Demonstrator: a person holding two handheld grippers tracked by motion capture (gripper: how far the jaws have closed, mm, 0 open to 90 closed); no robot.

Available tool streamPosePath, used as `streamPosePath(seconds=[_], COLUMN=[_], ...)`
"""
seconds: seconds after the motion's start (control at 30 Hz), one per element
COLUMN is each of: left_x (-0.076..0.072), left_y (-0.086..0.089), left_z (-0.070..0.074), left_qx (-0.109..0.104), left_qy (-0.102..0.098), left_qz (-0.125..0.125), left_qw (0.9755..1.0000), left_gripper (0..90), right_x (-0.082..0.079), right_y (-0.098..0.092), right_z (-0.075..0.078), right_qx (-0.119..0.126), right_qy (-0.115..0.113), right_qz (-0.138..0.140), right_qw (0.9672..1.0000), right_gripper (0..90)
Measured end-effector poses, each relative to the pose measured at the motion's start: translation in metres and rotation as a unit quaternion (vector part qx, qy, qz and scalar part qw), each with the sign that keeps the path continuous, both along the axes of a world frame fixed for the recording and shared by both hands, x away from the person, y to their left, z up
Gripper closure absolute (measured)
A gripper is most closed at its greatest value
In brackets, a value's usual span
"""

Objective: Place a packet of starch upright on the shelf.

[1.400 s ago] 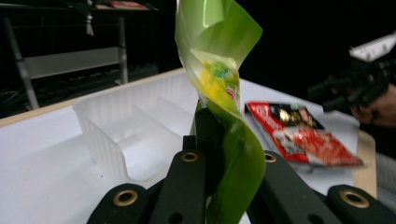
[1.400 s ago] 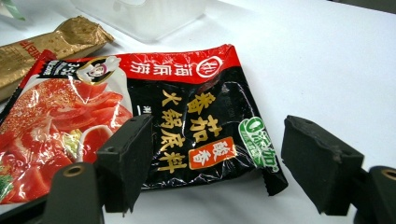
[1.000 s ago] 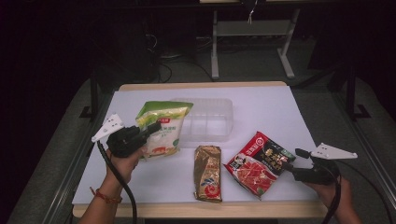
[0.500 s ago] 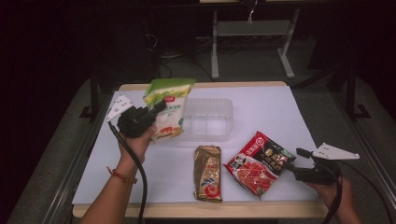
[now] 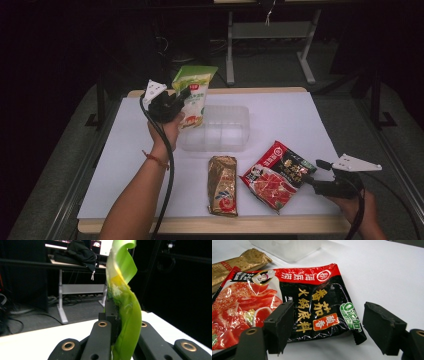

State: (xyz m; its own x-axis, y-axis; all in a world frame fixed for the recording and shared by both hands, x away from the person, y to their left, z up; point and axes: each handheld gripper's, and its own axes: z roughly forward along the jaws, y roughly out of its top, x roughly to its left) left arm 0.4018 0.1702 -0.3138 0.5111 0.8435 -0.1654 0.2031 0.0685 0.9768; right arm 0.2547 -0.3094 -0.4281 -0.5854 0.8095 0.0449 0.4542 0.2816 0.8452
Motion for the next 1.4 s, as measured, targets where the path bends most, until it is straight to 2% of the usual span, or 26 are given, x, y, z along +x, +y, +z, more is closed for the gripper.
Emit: streamPosePath(seconds=[0.03, 0.3, 0.4, 0.5, 0.53, 0.6, 0.7, 0.77, 0.83, 0.87, 0.9, 0.93, 1.0, 1.03, 1.07, 1.1, 1.13, 1.17, 1.23, 1.27, 1.37, 1.4], left_x=[0.007, 0.022, 0.027, 0.028, 0.028, 0.032, 0.033, 0.035, 0.035, 0.034, 0.034, 0.033, 0.033, 0.031, 0.027, 0.024, 0.024, 0.021, 0.016, 0.013, 0.003, -0.002], left_y=[-0.002, -0.009, -0.011, -0.014, -0.015, -0.017, -0.018, -0.017, -0.016, -0.013, -0.013, -0.012, -0.009, -0.007, -0.001, 0.001, 0.001, 0.004, 0.011, 0.013, 0.018, 0.019], left_z=[-0.004, -0.018, -0.027, -0.031, -0.033, -0.040, -0.044, -0.049, -0.051, -0.051, -0.051, -0.049, -0.046, -0.045, -0.044, -0.043, -0.043, -0.043, -0.044, -0.044, -0.049, -0.052], left_qx=[-0.009, -0.017, -0.051, -0.053, -0.066, -0.072, -0.064, -0.067, -0.055, -0.049, -0.049, -0.039, -0.014, -0.001, 0.013, 0.026, 0.026, 0.037, 0.044, 0.058, 0.093, 0.110], left_qy=[0.003, 0.001, -0.011, -0.015, -0.019, -0.009, 0.006, 0.013, 0.019, 0.021, 0.021, 0.022, 0.032, 0.026, 0.023, 0.022, 0.022, 0.019, 0.021, 0.019, 0.013, 0.011], left_qz=[0.005, 0.038, 0.043, 0.043, 0.040, 0.036, 0.038, 0.030, 0.022, 0.006, 0.006, -0.004, -0.029, -0.030, -0.051, -0.053, -0.053, -0.057, -0.073, -0.071, -0.086, -0.091], left_qw=[0.9999, 0.9991, 0.9977, 0.9976, 0.9969, 0.9967, 0.9972, 0.9972, 0.9981, 0.9986, 0.9986, 0.9990, 0.9990, 0.9992, 0.9983, 0.9980, 0.9980, 0.9975, 0.9962, 0.9956, 0.9918, 0.9897], left_gripper=[88.3, 88.5, 88.6, 88.5, 88.5, 88.6, 88.5, 88.2, 86.1, 84.3, 83.3, 83.3, 76.0, 74.9, 71.8, 69.9, 68.1, 68.1, 63.3, 63.3, 58.1, 58.1], right_x=[0.000, 0.000, 0.000, -0.001, -0.001, 0.000, 0.000, 0.000, 0.000, 0.000, 0.000, 0.000, 0.001, 0.000, 0.000, 0.000, 0.000, 0.000, 0.001, 0.001, 0.001, 0.001], right_y=[0.000, 0.001, 0.002, 0.003, 0.003, 0.004, 0.004, 0.004, 0.004, 0.004, 0.004, 0.004, 0.006, 0.006, 0.007, 0.007, 0.007, 0.007, 0.008, 0.008, 0.009, 0.009], right_z=[0.000, -0.002, -0.002, -0.001, -0.002, -0.002, -0.002, -0.002, -0.002, -0.002, -0.002, -0.003, -0.003, -0.003, -0.003, -0.003, -0.003, -0.003, -0.004, -0.004, -0.005, -0.005], right_qx=[0.001, 0.000, -0.002, -0.005, -0.004, -0.005, -0.004, -0.005, -0.005, -0.005, -0.005, -0.005, -0.008, -0.009, -0.010, -0.010, -0.010, -0.010, -0.011, -0.011, -0.013, -0.014], right_qy=[-0.001, 0.003, 0.003, 0.003, 0.002, 0.003, 0.003, 0.003, 0.003, 0.003, 0.003, 0.004, 0.005, 0.005, 0.005, 0.004, 0.004, 0.005, 0.010, 0.010, 0.012, 0.012], right_qz=[0.001, 0.002, 0.003, 0.004, 0.005, 0.006, 0.007, 0.007, 0.008, 0.007, 0.007, 0.008, 0.010, 0.011, 0.011, 0.012, 0.012, 0.012, 0.012, 0.012, 0.015, 0.015], right_qw=[1.0000, 1.0000, 1.0000, 1.0000, 1.0000, 1.0000, 1.0000, 1.0000, 1.0000, 1.0000, 1.0000, 1.0000, 0.9999, 0.9999, 0.9999, 0.9999, 0.9999, 0.9999, 0.9998, 0.9998, 0.9997, 0.9997], right_gripper=[24.5, 24.5, 24.5, 24.5, 24.5, 24.5, 24.5, 24.5, 24.5, 24.5, 24.5, 24.5, 24.5, 24.5, 24.5, 24.4, 24.4, 24.4, 24.5, 24.5, 24.4, 24.4])
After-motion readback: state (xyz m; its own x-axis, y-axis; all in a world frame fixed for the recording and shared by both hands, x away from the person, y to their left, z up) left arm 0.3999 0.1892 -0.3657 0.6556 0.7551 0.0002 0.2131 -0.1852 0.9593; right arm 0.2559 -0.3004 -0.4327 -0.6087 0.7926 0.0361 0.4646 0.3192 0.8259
